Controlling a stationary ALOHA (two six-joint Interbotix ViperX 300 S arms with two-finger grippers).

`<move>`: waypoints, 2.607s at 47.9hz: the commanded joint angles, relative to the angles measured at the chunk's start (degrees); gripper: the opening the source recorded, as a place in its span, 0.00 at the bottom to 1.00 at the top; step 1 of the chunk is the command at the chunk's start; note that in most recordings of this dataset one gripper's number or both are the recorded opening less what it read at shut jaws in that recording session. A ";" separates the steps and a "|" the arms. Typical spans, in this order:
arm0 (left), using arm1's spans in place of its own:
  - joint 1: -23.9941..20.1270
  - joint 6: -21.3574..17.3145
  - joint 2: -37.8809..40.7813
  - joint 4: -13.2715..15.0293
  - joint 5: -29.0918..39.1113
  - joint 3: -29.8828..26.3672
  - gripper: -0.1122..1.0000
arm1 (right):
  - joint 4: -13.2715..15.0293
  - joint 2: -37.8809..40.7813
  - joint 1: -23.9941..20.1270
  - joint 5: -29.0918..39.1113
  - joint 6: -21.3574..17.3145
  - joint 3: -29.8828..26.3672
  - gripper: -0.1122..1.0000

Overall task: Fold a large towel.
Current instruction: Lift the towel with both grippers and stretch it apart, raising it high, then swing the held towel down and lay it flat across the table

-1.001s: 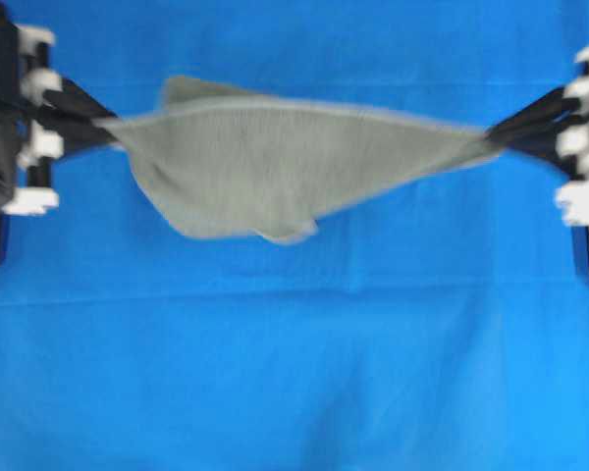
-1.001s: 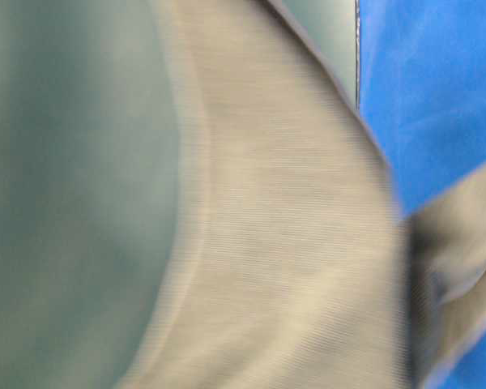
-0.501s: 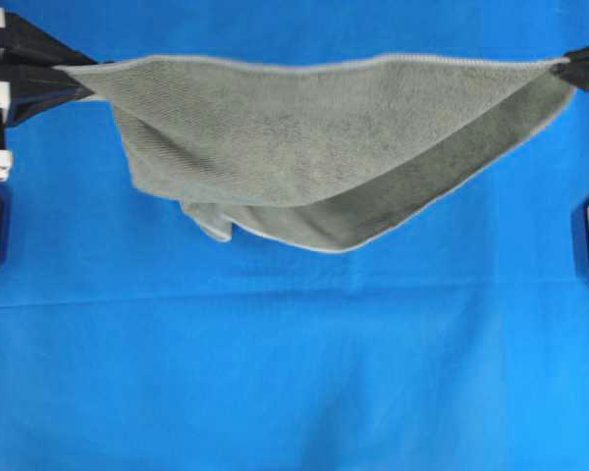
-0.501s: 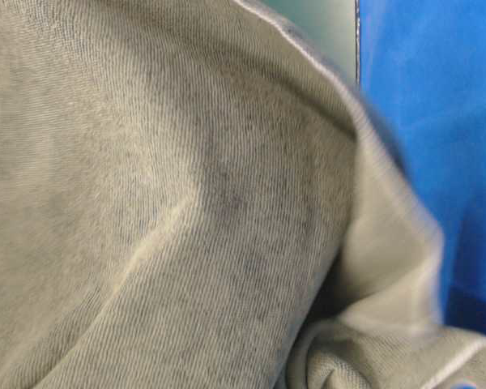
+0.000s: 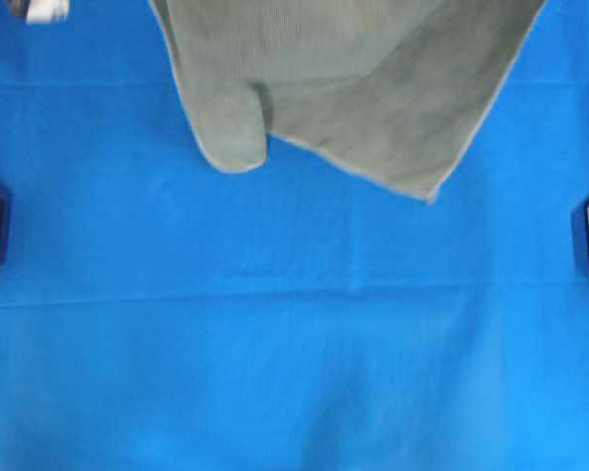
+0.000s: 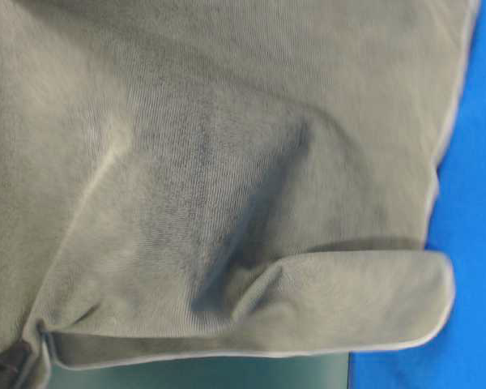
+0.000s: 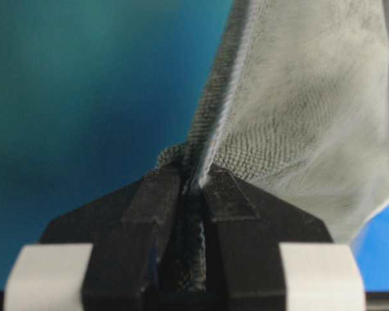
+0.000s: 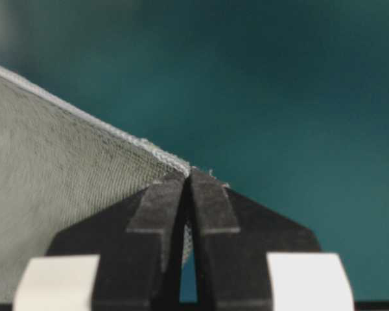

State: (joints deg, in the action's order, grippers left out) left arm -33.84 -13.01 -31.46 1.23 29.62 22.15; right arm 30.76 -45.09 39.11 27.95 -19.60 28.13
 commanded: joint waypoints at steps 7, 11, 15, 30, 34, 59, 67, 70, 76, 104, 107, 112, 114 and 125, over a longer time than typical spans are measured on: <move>1.41 1.32 0.26 0.26 2.46 -4.66 0.12 | 0.00 1.41 1.14 -0.09 0.00 -4.48 0.11; 4.75 2.64 -0.79 0.53 6.59 -5.19 0.12 | -2.37 -0.09 -1.58 1.23 0.00 -4.57 0.11; 10.37 3.87 -2.55 0.97 12.92 -6.06 0.12 | -6.15 -1.76 -6.68 4.57 0.00 -4.92 0.11; 29.88 20.30 -9.58 0.97 29.00 -7.73 0.12 | -21.71 -4.83 -32.26 18.11 -0.88 -7.21 0.11; 34.63 25.14 -11.25 0.97 29.09 -8.00 0.12 | -24.79 -4.66 -38.32 17.14 -0.97 -7.56 0.11; 46.85 41.31 -13.01 0.00 20.13 -10.46 0.12 | -25.58 -1.76 -54.76 6.42 -2.81 -10.99 0.11; 40.08 41.48 -13.36 0.00 18.46 -8.53 0.12 | -20.21 -2.64 -50.27 11.51 -8.00 -10.72 0.11; 35.95 41.48 -13.62 0.00 18.54 -6.15 0.12 | -17.84 -2.37 -47.55 15.47 -10.37 -10.02 0.11; 26.54 41.66 -13.45 0.26 18.19 0.79 0.12 | -13.54 -1.05 -41.66 23.73 -14.94 -7.21 0.11; 2.55 33.84 -1.23 -0.26 -5.01 20.92 0.12 | -0.97 9.67 -13.36 26.81 -17.40 8.70 0.11; 0.35 31.11 0.09 -0.26 -7.03 20.48 0.12 | 0.00 10.90 -9.58 23.99 -16.88 9.23 0.11; -1.49 28.21 2.11 -0.18 -8.61 19.42 0.12 | 1.05 12.92 -4.66 19.25 -16.52 9.84 0.11; -1.85 27.25 2.81 -0.26 -8.88 18.90 0.12 | 1.49 13.62 -3.25 17.84 -16.35 9.76 0.11; 0.62 17.49 3.52 0.00 -3.96 18.72 0.12 | 0.26 14.24 -3.69 15.21 -16.08 10.46 0.11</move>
State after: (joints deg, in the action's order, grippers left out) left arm -34.10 6.94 -27.25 1.23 23.64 41.57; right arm 31.38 -30.23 35.51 43.15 -35.68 38.76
